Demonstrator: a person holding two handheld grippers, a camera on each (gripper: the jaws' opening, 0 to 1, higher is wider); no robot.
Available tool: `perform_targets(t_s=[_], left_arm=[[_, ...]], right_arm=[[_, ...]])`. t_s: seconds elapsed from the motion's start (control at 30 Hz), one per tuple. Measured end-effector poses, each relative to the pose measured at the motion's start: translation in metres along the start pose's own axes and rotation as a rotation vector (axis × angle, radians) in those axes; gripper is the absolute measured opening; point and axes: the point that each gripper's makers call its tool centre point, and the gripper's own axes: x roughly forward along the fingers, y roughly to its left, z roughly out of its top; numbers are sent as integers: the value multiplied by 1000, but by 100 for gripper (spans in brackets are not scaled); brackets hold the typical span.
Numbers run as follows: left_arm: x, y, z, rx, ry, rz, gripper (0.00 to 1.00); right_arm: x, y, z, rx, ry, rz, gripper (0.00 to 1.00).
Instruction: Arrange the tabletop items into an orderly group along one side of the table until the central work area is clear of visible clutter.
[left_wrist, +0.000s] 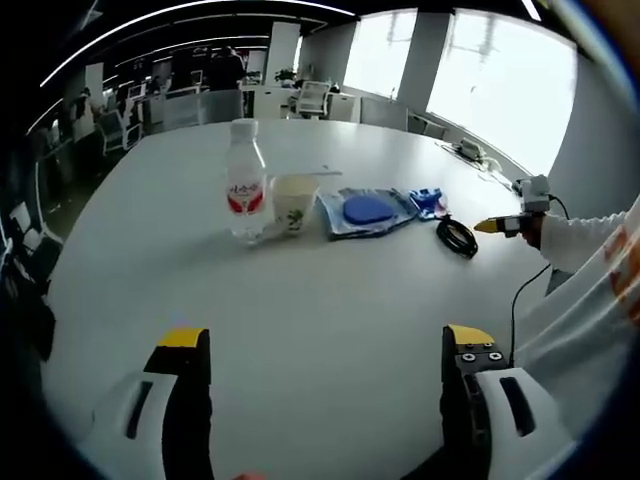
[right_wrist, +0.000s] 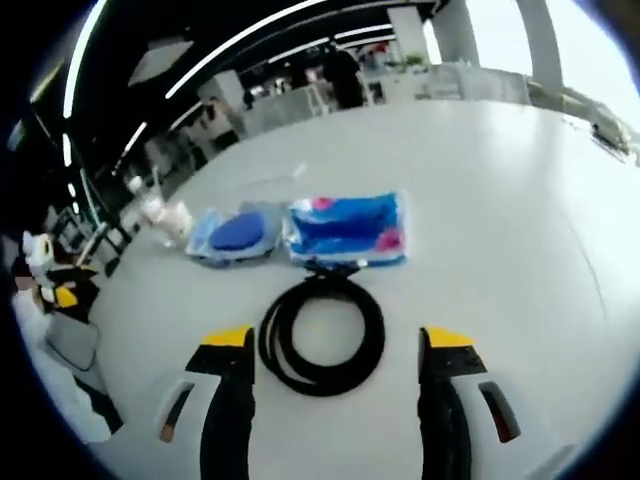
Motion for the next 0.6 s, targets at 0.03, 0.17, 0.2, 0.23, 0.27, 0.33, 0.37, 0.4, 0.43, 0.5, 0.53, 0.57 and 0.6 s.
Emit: perform_targets(t_s=[0.03, 0.17, 0.2, 0.23, 0.27, 0.33, 0.37, 0.4, 0.43, 0.5, 0.53, 0.57, 0.6], left_arm=[[0, 0, 2, -21, -10, -8, 99], [-1, 5, 9, -53, -40, -9, 98], [-2, 6, 11, -59, -42, -8, 98], [-2, 7, 11, -61, -43, -7, 98], [-2, 8, 12, -60, -42, -7, 98], [-1, 9, 12, -49, -34, -6, 99], [0, 10, 11, -37, -21, -6, 99], [0, 12, 9, -21, -7, -2, 99], [1, 12, 7, -12, 0, 0, 100], [2, 12, 5, -2, 15, -4, 100], [2, 12, 4, -2, 17, -6, 100], [2, 11, 3, -5, 19, -10, 100], [3, 11, 3, -7, 21, -13, 100]], right_arm=[[-2, 2, 0, 3, 3, 7, 74], [-14, 9, -4, 51, 16, 25, 80], [-18, 12, -5, 53, 24, 28, 80], [-23, 17, -7, 54, 28, 29, 82], [-26, 18, -7, 57, 28, 29, 83], [-31, 22, -7, 73, 10, 35, 83], [-36, 27, -7, 80, 1, 41, 83], [-38, 29, -8, 81, -1, 42, 84], [-41, 33, -10, 74, 0, 45, 85], [-44, 38, -12, 57, 8, 46, 86], [-47, 40, -15, 42, 17, 45, 86], [-49, 42, -17, 40, 20, 43, 86], [-53, 44, -19, 37, 24, 35, 86]])
